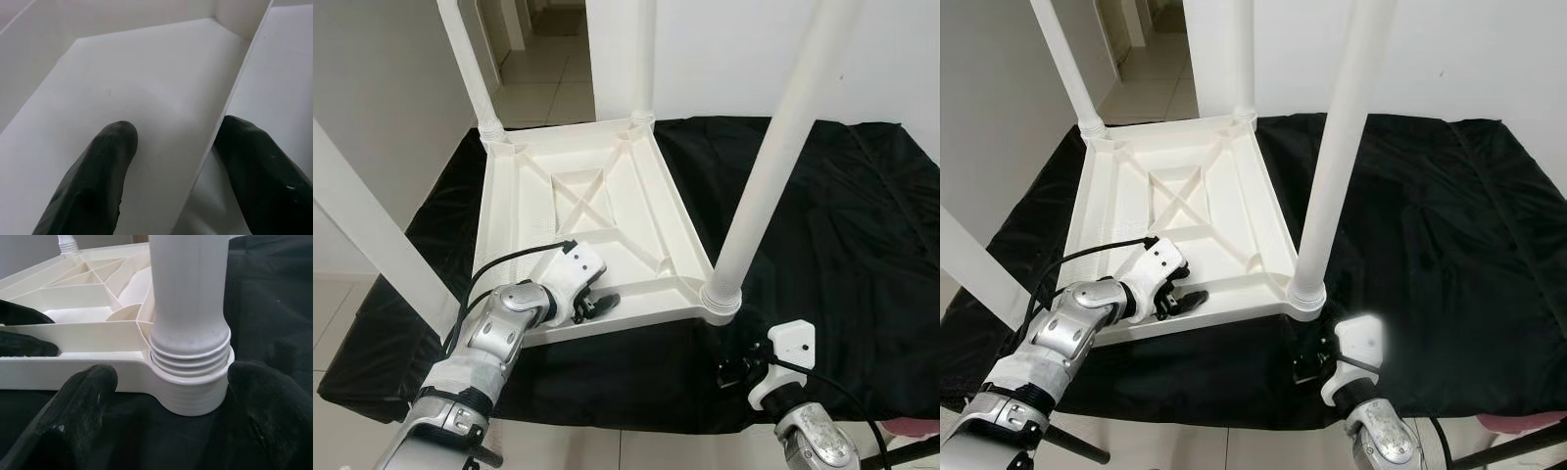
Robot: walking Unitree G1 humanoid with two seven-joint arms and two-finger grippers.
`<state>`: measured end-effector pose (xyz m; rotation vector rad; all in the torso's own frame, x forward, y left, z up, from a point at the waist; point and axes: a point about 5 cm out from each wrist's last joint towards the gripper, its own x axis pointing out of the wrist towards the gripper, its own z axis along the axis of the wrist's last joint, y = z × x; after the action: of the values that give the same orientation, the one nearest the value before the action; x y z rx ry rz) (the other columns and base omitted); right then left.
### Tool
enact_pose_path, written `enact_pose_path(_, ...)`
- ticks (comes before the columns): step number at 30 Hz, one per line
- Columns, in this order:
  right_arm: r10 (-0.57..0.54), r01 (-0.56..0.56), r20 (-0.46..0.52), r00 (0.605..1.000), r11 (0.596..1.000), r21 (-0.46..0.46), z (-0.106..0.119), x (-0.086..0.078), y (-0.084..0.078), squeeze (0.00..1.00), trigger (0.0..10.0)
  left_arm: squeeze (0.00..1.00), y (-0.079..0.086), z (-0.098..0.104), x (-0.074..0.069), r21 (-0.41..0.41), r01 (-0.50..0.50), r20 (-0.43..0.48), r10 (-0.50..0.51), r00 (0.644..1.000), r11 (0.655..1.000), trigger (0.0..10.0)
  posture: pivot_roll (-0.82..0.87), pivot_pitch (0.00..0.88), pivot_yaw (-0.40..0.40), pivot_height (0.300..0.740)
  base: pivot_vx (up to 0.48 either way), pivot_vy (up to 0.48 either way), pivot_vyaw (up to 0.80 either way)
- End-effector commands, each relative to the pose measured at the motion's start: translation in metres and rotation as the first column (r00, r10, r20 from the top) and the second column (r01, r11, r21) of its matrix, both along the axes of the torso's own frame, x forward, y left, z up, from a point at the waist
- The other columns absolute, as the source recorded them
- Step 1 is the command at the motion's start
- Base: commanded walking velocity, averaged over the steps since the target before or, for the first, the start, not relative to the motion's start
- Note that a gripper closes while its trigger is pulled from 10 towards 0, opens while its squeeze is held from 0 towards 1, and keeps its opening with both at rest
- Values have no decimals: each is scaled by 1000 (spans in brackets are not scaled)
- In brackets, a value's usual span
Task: Building children table
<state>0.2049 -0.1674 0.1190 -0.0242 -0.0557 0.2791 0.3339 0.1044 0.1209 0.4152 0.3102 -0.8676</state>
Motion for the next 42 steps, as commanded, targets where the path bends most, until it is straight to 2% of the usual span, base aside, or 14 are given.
enact_pose_path(1, 0, 0, -19, 1000, 1000, 2, -3, 0, -2, 0, 10000, 0, 27, -7, 11, 80, -319, 91, 312, 946, 944, 10000, -137, 60, 82, 740, 0, 0, 0)
enact_pose_path(9, 15, -15, -18, 1000, 1000, -10, -4, 4, 1, 0, 10000, 0, 35, -15, 11, 122, -385, 43, 383, 923, 915, 10000, -134, 50, 70, 740, 0, 0, 0)
enact_pose_path(11, 16, -16, -17, 1000, 1000, -11, -4, 4, 1, 0, 10000, 0, 35, -15, 11, 123, -380, 47, 377, 925, 917, 10000, -134, 50, 70, 740, 0, 0, 0)
enact_pose_path(12, 19, -19, -16, 1000, 1000, -12, -4, 6, 1, 0, 10000, 0, 36, -17, 10, 122, -383, 41, 381, 924, 916, 4314, -131, 46, 66, 740, 0, 0, 0)
enact_pose_path(13, 19, -19, -16, 1000, 1000, -12, -4, 6, 1, 0, 10000, 0, 36, -17, 10, 122, -383, 41, 381, 924, 916, 4314, -131, 46, 66, 740, 0, 0, 0)
enact_pose_path(14, 22, -22, -14, 1000, 1000, -14, -3, 7, 1, 0, 10000, 0, 37, -18, 9, 128, -384, 39, 382, 923, 915, 2353, -130, 41, 65, 740, 0, 0, 0)
enact_pose_path(15, 22, -22, -14, 1000, 1000, -14, -3, 7, 1, 0, 10000, 0, 37, -18, 9, 128, -384, 39, 382, 923, 915, 2353, -130, 41, 65, 740, 0, 0, 0)
enact_pose_path(16, 26, -26, -12, 1000, 1000, -16, -3, 8, 2, 0, 10000, 0, 38, -19, 8, 129, -388, 33, 387, 921, 913, 745, -130, 41, 65, 740, 0, 0, 0)
enact_pose_path(17, 26, -26, -12, 1000, 1000, -16, -3, 8, 2, 0, 10000, 0, 38, -19, 8, 129, -388, 33, 387, 921, 913, 745, -130, 41, 65, 740, 0, 0, 0)
enact_pose_path(18, 28, -29, -10, 1000, 999, -17, -3, 9, 2, 0, 10000, 0, 38, -21, 7, 127, -391, 29, 391, 920, 911, 0, -127, 38, 64, 740, 0, 0, 0)
enact_pose_path(26, 36, -36, -6, 999, 999, -20, -3, 12, 2, 0, 10000, 0, 43, -27, 0, 132, -405, 6, 408, 913, 905, 0, -121, 37, 63, 740, 0, 0, 0)
enact_pose_path(29, 37, -37, -7, 999, 999, -21, -3, 12, 2, 0, 10000, 0, 50, -28, -5, 124, -446, -3, 450, 893, 887, 0, -118, 41, 62, 740, 0, 0, 0)
enact_pose_path(34, 38, -38, -8, 999, 999, -21, -4, 11, 2, 0, 10000, 0, 51, -28, -6, 119, -459, 0, 462, 887, 880, 0, -116, 41, 60, 740, 0, 0, 0)
enact_pose_path(42, 50, -50, -7, 999, 999, -21, -4, 13, 4, 0, 10000, 0, 58, -22, -7, 109, -519, 28, 520, 854, 848, 0, -109, 42, 56, 740, 0, 0, 0)
